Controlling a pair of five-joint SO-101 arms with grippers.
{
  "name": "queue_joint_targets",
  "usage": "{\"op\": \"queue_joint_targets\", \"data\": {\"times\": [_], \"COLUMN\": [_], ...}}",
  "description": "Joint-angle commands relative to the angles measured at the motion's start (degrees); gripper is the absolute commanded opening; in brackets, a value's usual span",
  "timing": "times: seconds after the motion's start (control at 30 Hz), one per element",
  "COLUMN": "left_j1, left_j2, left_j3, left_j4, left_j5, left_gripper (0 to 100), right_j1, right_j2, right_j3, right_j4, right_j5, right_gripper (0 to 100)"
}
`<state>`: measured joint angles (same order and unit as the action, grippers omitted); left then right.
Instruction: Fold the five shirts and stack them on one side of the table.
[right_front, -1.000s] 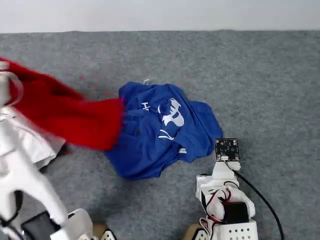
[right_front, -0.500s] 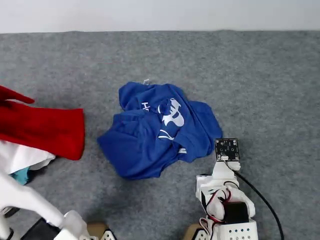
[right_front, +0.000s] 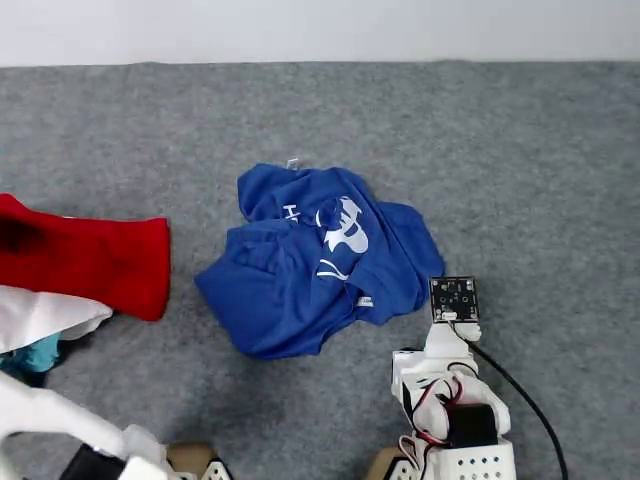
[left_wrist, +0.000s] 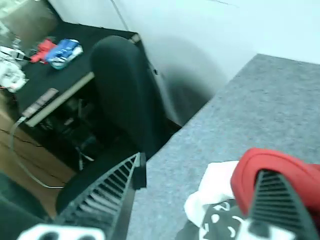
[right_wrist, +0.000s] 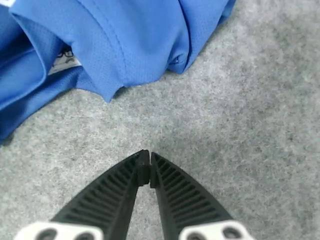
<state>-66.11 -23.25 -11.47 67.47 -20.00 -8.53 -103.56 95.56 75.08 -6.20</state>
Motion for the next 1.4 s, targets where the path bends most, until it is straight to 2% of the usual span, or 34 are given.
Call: {"op": "queue_joint_targets", "data": {"times": [0.0, 0.2, 0.43, 0.53, 0.63, 0.77, 0.93, 1.03, 1.23, 1.27, 1.37], "left_j1": [-2.3, -9.2, -19.8, -21.5, -20.6, -16.0, -14.2, -14.2, -12.3, -10.8, -7.4], "left_j2": [-4.5, -9.1, -14.2, -14.6, -14.1, -11.8, -5.9, -4.1, -7.9, -9.1, -13.9], "left_j3": [-0.4, -0.3, 0.0, 2.7, 6.9, 16.7, 25.2, 24.4, 12.2, 10.3, 9.7], "left_j4": [-0.4, -0.4, -0.4, -0.4, 1.4, 3.5, 4.3, 10.1, 31.4, 33.5, 32.5], "left_j5": [-0.7, -0.7, -1.1, -4.2, -12.7, -24.8, -32.8, -36.1, -39.2, -39.0, -35.4], "left_gripper": [33, 33, 27, 27, 27, 27, 27, 27, 27, 27, 27], "right_j1": [-0.3, -0.3, -0.3, -0.3, -0.3, -0.3, -0.3, -0.3, -0.3, -0.3, -0.3], "right_j2": [-0.5, -0.5, -0.5, -0.5, -0.5, -0.5, -0.5, -0.5, -0.5, -0.5, -0.5], "right_j3": [0.9, 0.9, 0.9, 0.9, 0.9, 0.9, 0.9, 0.9, 0.9, 0.9, 0.9], "right_j4": [-0.1, -0.1, -0.1, -0.1, -0.1, -0.1, -0.1, -0.1, -0.1, -0.1, -0.1], "right_j5": [-0.5, -0.5, -0.5, -0.5, -0.5, -0.5, -0.5, -0.5, -0.5, -0.5, -0.5], "right_gripper": [0.9, 0.9, 0.9, 0.9, 0.9, 0.9, 0.9, 0.9, 0.9, 0.9, 0.9]}}
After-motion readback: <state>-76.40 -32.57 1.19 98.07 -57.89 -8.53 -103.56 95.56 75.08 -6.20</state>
